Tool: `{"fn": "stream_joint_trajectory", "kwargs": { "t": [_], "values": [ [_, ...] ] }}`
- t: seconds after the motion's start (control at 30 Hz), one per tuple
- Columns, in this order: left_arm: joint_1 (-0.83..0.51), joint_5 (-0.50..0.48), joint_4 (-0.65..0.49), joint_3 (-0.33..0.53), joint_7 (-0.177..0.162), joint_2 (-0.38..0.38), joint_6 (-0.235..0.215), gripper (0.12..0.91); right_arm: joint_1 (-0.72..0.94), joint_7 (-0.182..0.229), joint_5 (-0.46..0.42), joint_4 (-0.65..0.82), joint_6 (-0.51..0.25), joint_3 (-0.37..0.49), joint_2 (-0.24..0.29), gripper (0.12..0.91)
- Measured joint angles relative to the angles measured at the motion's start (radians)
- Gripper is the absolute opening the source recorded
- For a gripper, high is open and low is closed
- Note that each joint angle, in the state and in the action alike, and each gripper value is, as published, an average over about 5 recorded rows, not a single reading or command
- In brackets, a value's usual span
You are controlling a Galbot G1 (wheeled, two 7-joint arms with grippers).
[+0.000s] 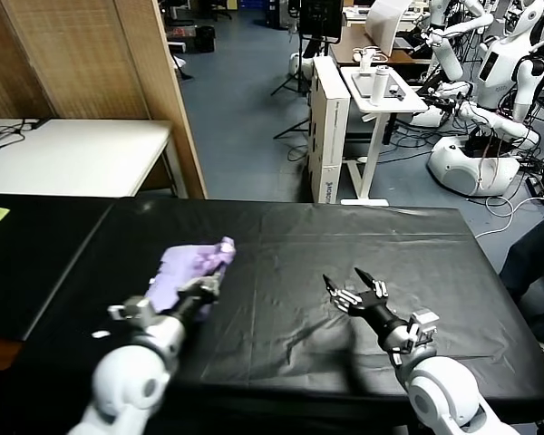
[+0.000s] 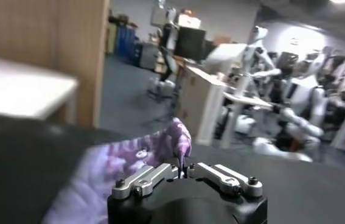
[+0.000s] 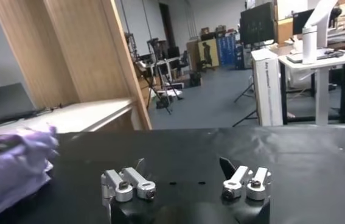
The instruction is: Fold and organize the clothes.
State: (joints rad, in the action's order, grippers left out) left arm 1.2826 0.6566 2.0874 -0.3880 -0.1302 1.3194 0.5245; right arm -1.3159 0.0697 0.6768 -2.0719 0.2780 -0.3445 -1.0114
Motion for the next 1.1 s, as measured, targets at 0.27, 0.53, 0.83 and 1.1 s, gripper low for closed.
{"fn": "stream_joint_trajectory", "kwargs": {
  "t": [0.27,0.53,0.83,1.1],
  "values": [
    [-0.02,-0.123,-0.128,0.124,0.007,0.156,-0.027,0.263,0.027,0.029,0.062,0.0,0.057,0.029,0.004,0.907],
    [-0.011,-0.139,-0.06,0.135,0.026,0.148,-0.03,0.754,0.065,0.11,0.23,0.02,0.143,0.089,-0.028,0.907],
    [0.005,-0.115,0.04,0.029,0.022,0.047,-0.063,0.906,0.125,0.134,0.309,0.089,0.164,0.189,-0.117,0.907],
    [0.044,-0.134,0.06,-0.022,0.022,0.018,-0.075,0.907,0.178,0.143,0.307,0.172,0.162,0.248,-0.198,0.667]
  ]
}}
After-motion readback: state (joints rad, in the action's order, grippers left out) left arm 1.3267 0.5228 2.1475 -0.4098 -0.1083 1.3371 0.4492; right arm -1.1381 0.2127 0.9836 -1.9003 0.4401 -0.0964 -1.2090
